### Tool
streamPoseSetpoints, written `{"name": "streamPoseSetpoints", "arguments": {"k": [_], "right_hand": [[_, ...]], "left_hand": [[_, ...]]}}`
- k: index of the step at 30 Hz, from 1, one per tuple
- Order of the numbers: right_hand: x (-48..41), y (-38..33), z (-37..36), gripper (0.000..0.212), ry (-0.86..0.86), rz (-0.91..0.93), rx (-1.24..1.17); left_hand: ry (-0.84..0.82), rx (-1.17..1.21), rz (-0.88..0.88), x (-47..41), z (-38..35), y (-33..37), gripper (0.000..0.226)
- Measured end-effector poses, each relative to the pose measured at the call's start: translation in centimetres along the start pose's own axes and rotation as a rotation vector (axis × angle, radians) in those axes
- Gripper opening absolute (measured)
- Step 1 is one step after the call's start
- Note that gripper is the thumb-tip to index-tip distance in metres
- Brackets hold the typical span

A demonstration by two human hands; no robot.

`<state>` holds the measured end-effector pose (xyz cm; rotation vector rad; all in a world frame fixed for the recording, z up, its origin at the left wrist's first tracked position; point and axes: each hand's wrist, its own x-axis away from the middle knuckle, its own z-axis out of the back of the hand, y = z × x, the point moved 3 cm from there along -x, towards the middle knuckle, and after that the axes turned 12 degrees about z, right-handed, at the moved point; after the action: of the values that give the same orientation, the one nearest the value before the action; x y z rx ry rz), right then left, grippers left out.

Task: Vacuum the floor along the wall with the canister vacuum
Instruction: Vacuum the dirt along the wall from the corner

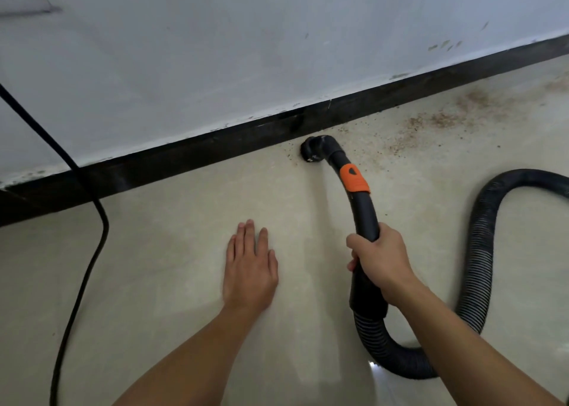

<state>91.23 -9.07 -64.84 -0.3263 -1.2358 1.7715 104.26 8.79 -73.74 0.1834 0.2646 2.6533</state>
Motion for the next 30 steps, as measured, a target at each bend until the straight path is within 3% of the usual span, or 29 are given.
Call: {"name": "streamPoseSetpoints", "arguments": {"k": [5,16,19,24,30], "right_hand": [[-0.9,-0.7,-0.3,0.016,0.036,-0.034,-0.077],[-0.3,-1.7,-3.6,0.018,-0.085,0.0,-0.037],[-0.1,-2.1,-3.3,0.017,-0.178,0.04,0.048],[-0.7,-2.1,0.7,0.017,-0.087,0.061,0.208],[3.1,-0.3,5.4,0.015,-0.161,0.101,0.436]], "left_hand": [[0.007,-0.003,-0.001,-0.1,0.1,0.2,0.053],[-0.011,-0.003,-0.001,0.0,0.1,0.1,0.056],[-0.007,-0.003,0.004,0.0,0.4,0.1,0.055],[-0.004,0.016,-0.009,0.0,0.5,0.2,0.053],[-0.009,-0.002,-0.004,0.0,0.4,0.0,0.053]]}}
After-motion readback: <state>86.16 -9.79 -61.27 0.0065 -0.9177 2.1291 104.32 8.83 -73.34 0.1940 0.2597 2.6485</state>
